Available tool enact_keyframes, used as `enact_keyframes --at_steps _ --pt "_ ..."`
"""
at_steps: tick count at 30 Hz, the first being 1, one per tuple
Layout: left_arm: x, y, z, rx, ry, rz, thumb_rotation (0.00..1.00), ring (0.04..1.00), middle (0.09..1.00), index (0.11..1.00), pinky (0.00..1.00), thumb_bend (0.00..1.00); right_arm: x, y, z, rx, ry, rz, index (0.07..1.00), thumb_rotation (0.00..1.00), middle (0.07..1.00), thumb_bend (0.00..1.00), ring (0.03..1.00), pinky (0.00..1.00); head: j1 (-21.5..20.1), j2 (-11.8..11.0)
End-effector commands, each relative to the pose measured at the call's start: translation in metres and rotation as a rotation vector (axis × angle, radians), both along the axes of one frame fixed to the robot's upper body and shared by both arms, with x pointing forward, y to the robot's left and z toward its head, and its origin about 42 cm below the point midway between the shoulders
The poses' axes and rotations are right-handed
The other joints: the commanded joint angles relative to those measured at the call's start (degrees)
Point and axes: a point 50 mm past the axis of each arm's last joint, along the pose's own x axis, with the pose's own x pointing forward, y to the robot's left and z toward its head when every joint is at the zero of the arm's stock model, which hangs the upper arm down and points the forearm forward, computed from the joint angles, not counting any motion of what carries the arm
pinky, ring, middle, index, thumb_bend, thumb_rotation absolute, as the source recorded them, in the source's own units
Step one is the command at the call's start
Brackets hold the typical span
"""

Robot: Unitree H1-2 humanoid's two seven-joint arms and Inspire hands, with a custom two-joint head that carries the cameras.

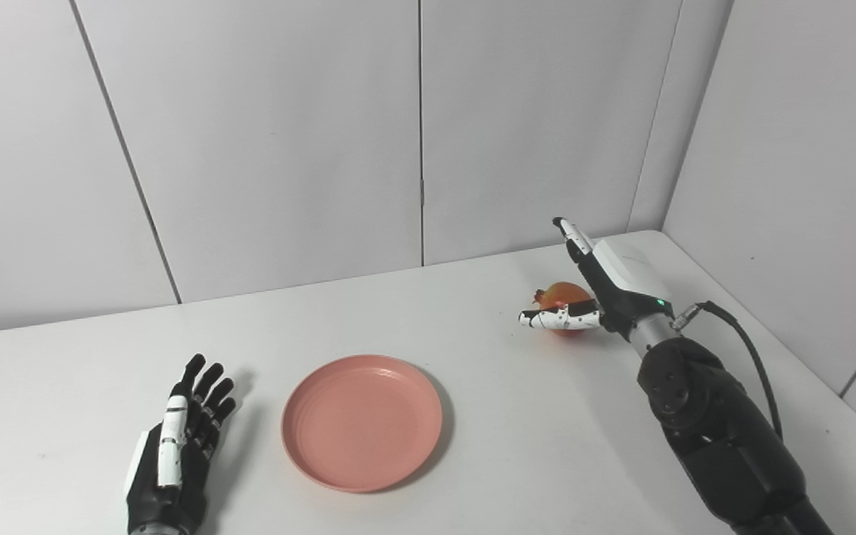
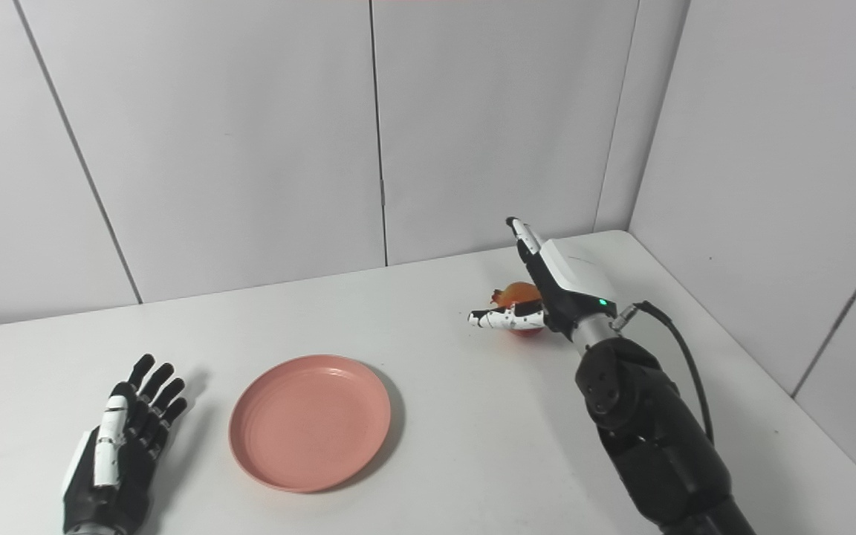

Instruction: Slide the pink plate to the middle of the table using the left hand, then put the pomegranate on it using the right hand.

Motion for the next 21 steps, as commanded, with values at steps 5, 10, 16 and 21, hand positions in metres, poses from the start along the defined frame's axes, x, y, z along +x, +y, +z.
enact_keyframes --at_steps 5,10,16,21 --pt "0.004 0.002 0.003 0.002 -0.004 -0.003 1.00 0.932 0.946 0.937 0.94 0.32 0.016 -0.007 0.024 -0.041 -0.051 -0.006 0.975 0.49 0.962 0.92 0.898 0.78 -0.11 0.56" --pt "0.005 0.003 0.003 0.000 -0.005 -0.008 1.00 0.933 0.947 0.938 0.95 0.33 0.023 -0.012 0.021 -0.033 -0.026 -0.024 0.980 0.47 0.968 0.93 0.902 0.78 -0.23 1.07" --pt "0.005 0.003 0.004 -0.005 -0.004 -0.012 1.00 0.937 0.949 0.940 0.95 0.34 0.031 -0.018 0.019 -0.034 0.000 -0.037 0.982 0.47 0.963 0.94 0.894 0.77 -0.24 1.45" --pt "0.004 0.003 0.004 -0.004 -0.001 -0.009 1.00 0.938 0.948 0.937 0.96 0.34 0.038 -0.022 0.015 -0.030 0.021 -0.049 0.975 0.46 0.954 0.95 0.882 0.76 -0.18 1.84"
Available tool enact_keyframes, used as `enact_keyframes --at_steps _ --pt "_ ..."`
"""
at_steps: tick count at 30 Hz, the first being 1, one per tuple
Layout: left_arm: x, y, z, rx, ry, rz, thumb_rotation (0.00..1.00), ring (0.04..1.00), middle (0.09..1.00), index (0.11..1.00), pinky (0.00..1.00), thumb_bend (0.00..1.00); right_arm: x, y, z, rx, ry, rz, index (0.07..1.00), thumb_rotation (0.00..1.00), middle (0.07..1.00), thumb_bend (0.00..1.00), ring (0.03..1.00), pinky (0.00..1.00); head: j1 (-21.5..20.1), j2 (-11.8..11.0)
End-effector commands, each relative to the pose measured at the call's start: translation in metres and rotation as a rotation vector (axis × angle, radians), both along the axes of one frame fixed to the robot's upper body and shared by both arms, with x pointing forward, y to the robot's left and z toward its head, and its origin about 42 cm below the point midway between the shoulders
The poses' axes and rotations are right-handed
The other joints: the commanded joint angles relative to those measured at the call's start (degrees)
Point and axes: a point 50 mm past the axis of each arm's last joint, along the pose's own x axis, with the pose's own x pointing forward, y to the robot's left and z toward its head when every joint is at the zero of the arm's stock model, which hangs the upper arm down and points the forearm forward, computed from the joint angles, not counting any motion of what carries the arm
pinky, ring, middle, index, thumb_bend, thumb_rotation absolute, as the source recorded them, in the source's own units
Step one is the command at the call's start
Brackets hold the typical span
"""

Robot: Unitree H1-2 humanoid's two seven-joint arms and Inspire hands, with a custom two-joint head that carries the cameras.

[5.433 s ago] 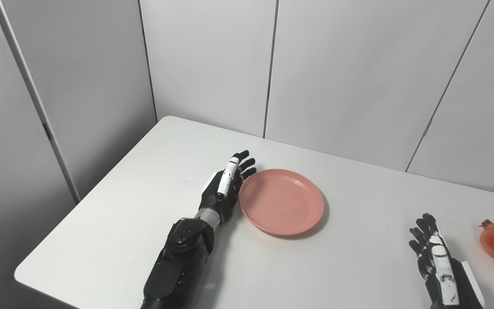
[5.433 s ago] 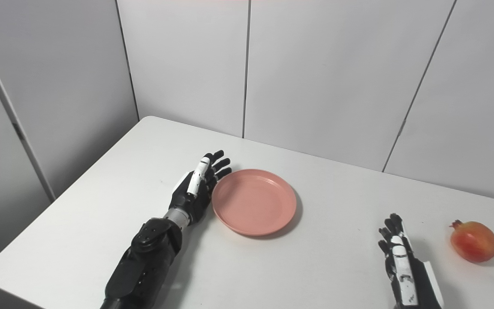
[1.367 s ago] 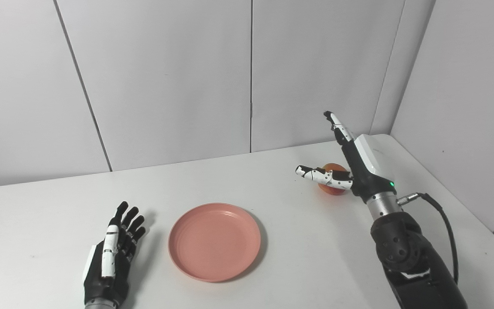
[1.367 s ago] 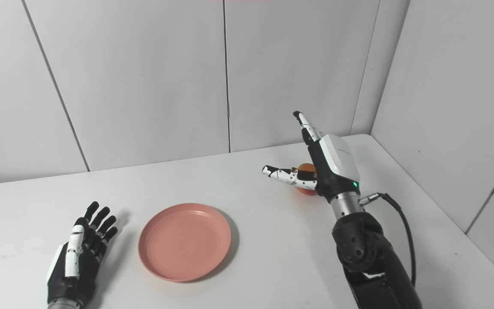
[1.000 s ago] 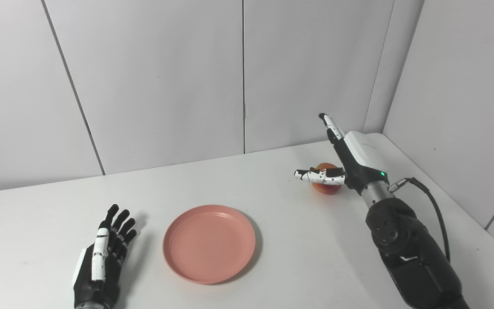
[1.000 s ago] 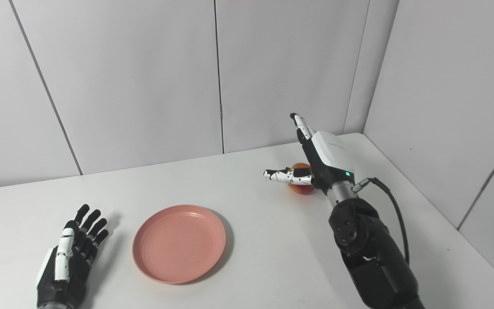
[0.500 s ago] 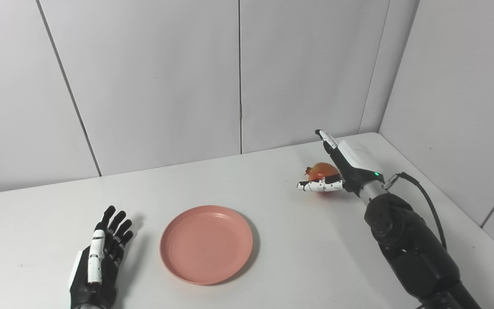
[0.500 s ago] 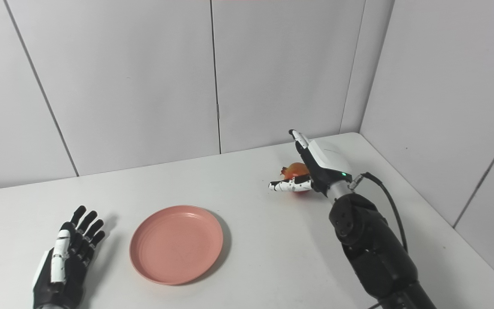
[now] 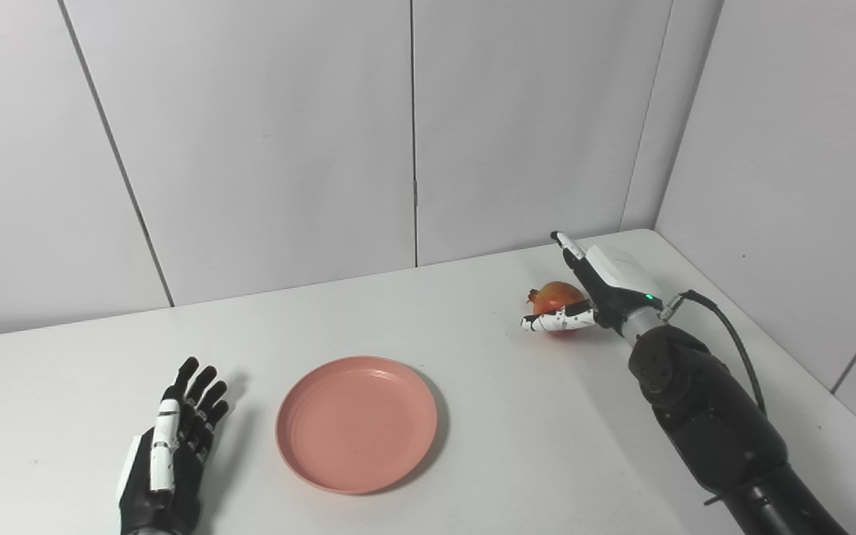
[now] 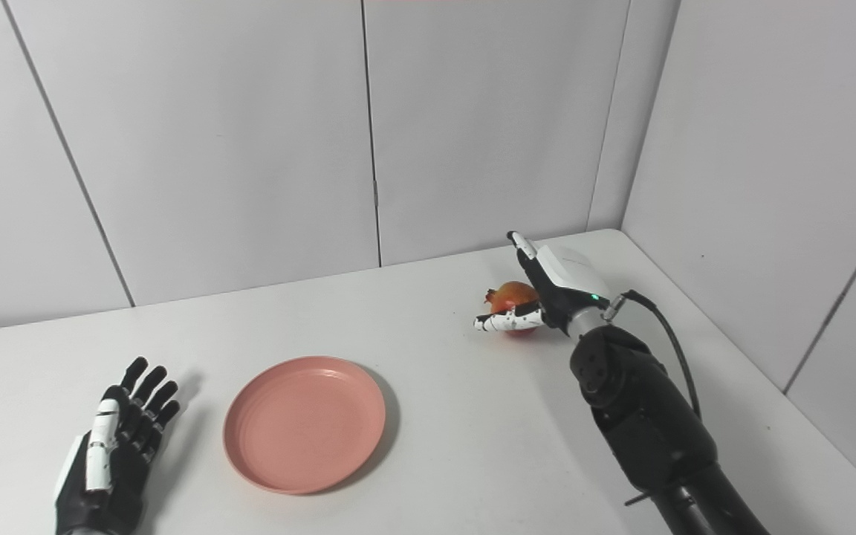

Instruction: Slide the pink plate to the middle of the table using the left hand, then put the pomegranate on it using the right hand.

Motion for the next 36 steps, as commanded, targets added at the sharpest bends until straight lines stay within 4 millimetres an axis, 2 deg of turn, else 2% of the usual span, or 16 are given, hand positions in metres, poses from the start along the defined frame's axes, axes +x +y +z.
enact_keyframes --at_steps 1,20,30,36 --pt "0.004 0.002 0.004 0.002 -0.003 -0.004 1.00 0.935 0.944 0.933 0.95 0.34 0.014 -0.002 0.032 -0.015 -0.090 0.007 0.971 0.45 0.951 0.95 0.878 0.76 0.08 0.08" --pt "0.004 0.005 0.006 -0.010 -0.002 -0.011 1.00 0.940 0.949 0.937 0.95 0.35 0.025 -0.009 0.024 0.045 -0.018 -0.012 0.923 0.35 0.925 0.95 0.886 0.79 0.16 0.97" --pt "0.004 0.005 0.007 -0.013 0.002 -0.010 1.00 0.941 0.951 0.939 0.96 0.34 0.032 -0.007 0.021 0.031 0.004 -0.004 0.900 0.38 0.905 0.95 0.860 0.77 0.19 1.25" --pt "0.003 0.005 0.007 -0.009 0.001 -0.010 1.00 0.939 0.951 0.942 0.95 0.35 0.033 -0.007 0.020 0.047 0.009 -0.009 0.868 0.35 0.869 0.93 0.835 0.76 0.35 1.43"
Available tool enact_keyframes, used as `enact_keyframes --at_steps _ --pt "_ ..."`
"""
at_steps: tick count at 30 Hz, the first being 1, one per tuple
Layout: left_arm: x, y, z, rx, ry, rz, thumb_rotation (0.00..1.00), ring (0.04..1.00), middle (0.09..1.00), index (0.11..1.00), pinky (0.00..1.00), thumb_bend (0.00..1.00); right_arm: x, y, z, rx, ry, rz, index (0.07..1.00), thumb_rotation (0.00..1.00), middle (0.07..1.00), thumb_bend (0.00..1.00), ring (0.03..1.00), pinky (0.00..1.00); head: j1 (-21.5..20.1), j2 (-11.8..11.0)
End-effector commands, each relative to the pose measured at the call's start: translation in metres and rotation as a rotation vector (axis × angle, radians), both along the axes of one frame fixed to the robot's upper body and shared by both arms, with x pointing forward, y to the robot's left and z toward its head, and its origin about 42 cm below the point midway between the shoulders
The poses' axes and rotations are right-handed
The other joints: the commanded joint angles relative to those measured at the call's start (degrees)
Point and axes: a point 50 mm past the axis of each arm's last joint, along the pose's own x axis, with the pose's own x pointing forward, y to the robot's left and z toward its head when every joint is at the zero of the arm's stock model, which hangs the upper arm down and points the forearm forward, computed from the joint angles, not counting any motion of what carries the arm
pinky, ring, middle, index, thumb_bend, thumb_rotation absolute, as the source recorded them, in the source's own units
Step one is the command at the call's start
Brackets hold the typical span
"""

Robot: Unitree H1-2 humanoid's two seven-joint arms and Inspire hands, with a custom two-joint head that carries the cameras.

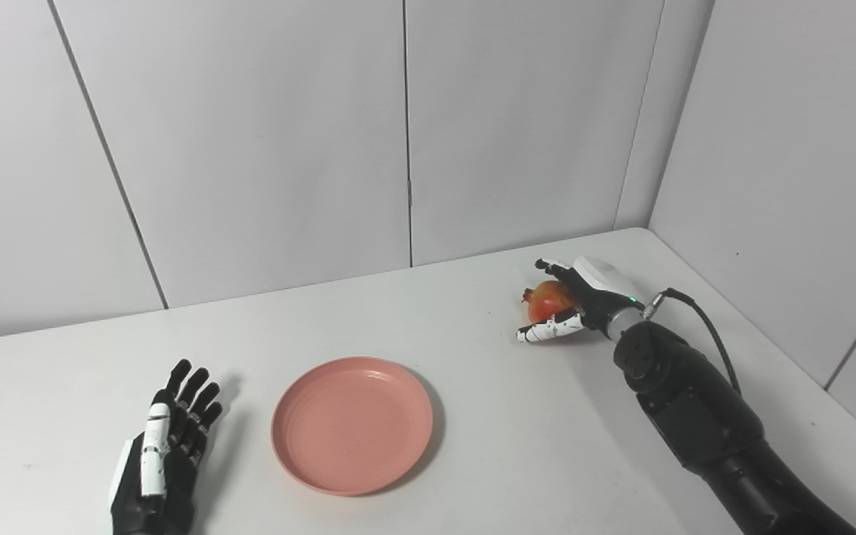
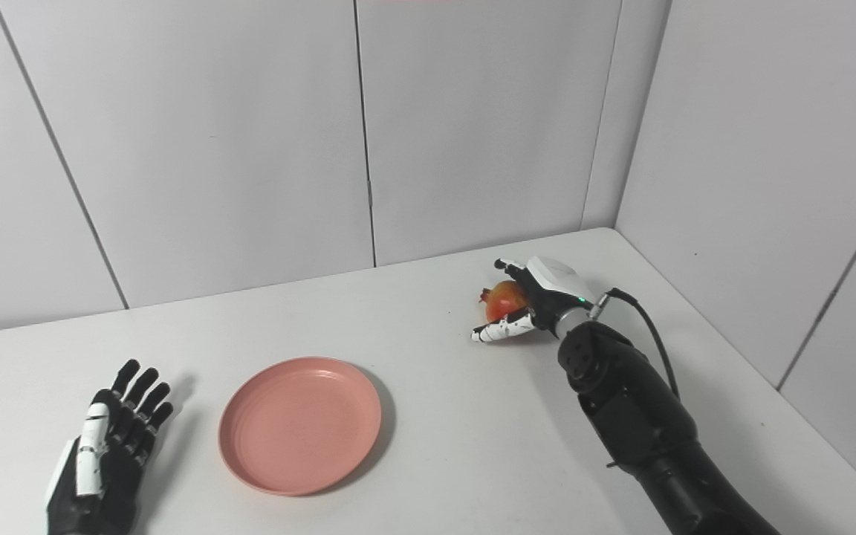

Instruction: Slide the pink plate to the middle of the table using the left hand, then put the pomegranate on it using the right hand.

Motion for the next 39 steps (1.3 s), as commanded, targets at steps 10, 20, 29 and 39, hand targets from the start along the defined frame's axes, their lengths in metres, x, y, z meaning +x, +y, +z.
enact_keyframes --at_steps 10,20,29,39 --pt "0.004 0.003 0.008 0.002 -0.021 -0.011 1.00 0.938 0.950 0.939 0.95 0.35 0.017 -0.003 0.030 -0.036 -0.101 -0.020 0.766 0.32 0.779 0.82 0.731 0.64 0.10 0.17" --pt "0.003 0.002 0.009 0.009 -0.020 -0.004 1.00 0.934 0.947 0.934 0.94 0.35 0.018 -0.002 0.030 -0.046 -0.095 -0.045 0.580 0.32 0.553 0.62 0.500 0.43 0.36 0.47" --pt "0.004 0.001 0.009 0.007 -0.024 -0.008 1.00 0.935 0.947 0.936 0.94 0.35 0.016 -0.003 0.030 0.003 -0.112 -0.048 0.391 0.31 0.373 0.41 0.304 0.26 0.84 0.46" --pt "0.004 -0.001 0.010 0.021 -0.027 -0.004 1.00 0.928 0.942 0.931 0.93 0.35 0.007 0.008 0.049 0.002 -0.191 -0.025 0.347 0.31 0.326 0.42 0.240 0.18 1.25 0.10"
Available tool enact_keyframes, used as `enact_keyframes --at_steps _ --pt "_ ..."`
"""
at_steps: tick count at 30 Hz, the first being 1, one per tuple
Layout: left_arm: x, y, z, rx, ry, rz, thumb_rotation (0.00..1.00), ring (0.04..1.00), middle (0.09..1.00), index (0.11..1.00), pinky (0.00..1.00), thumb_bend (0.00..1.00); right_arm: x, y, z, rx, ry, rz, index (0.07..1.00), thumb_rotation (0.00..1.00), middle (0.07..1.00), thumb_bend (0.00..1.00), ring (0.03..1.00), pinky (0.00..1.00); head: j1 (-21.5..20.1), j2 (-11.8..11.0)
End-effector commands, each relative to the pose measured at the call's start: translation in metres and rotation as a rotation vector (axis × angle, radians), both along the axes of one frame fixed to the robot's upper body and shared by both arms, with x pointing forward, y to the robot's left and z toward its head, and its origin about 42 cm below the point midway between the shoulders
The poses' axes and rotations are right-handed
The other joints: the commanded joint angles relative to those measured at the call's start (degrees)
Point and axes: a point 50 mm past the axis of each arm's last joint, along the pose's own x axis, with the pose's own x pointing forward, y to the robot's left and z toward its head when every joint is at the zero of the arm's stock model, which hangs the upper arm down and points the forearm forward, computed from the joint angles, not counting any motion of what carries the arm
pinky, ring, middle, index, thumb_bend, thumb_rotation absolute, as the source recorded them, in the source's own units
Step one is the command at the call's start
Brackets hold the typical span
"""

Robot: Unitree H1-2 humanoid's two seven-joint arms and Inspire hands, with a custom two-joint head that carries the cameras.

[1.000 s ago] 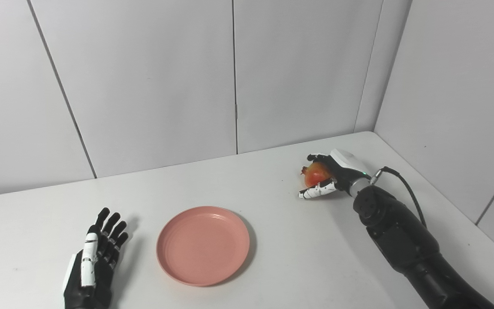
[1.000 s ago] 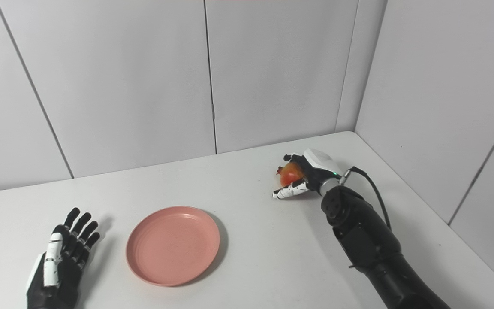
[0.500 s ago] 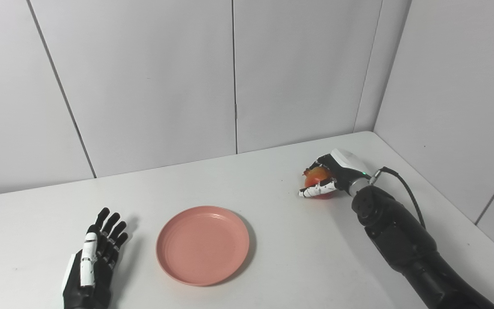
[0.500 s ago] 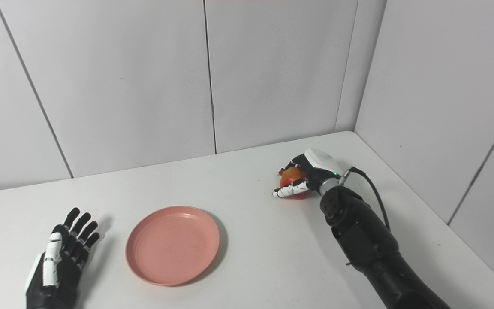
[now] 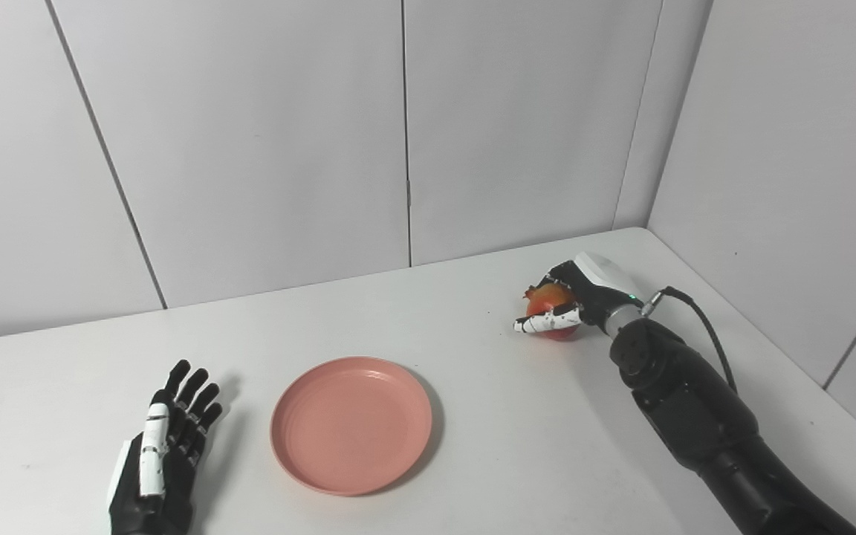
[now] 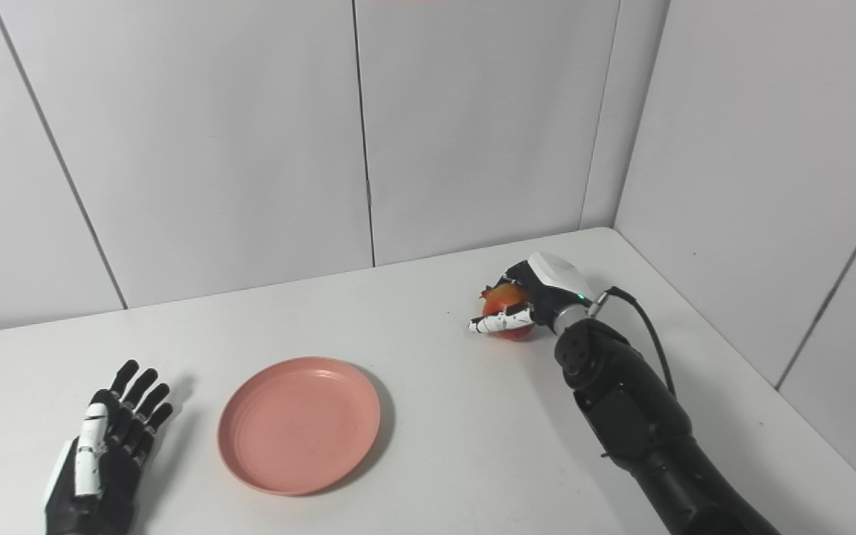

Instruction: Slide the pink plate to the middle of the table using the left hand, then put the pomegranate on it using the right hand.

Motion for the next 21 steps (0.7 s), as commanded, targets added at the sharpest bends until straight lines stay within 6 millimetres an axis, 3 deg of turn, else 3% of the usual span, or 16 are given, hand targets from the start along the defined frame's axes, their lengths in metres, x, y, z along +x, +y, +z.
enact_keyframes --at_steps 1,13,21 --pt "0.004 -0.001 0.009 0.015 -0.029 -0.001 1.00 0.929 0.943 0.931 0.93 0.35 0.004 0.001 0.035 -0.007 -0.114 -0.014 0.352 0.30 0.324 0.42 0.240 0.18 0.19 -0.02" --pt "0.003 -0.011 0.010 0.020 -0.031 0.006 1.00 0.925 0.937 0.927 0.93 0.35 -0.014 0.034 0.067 -0.006 -0.249 0.092 0.320 0.26 0.279 0.43 0.203 0.15 3.10 0.09" --pt "0.002 -0.021 0.013 0.026 -0.036 0.008 1.00 0.925 0.941 0.936 0.94 0.36 -0.024 0.075 0.087 -0.021 -0.308 0.190 0.344 0.22 0.300 0.43 0.218 0.16 5.06 0.52"
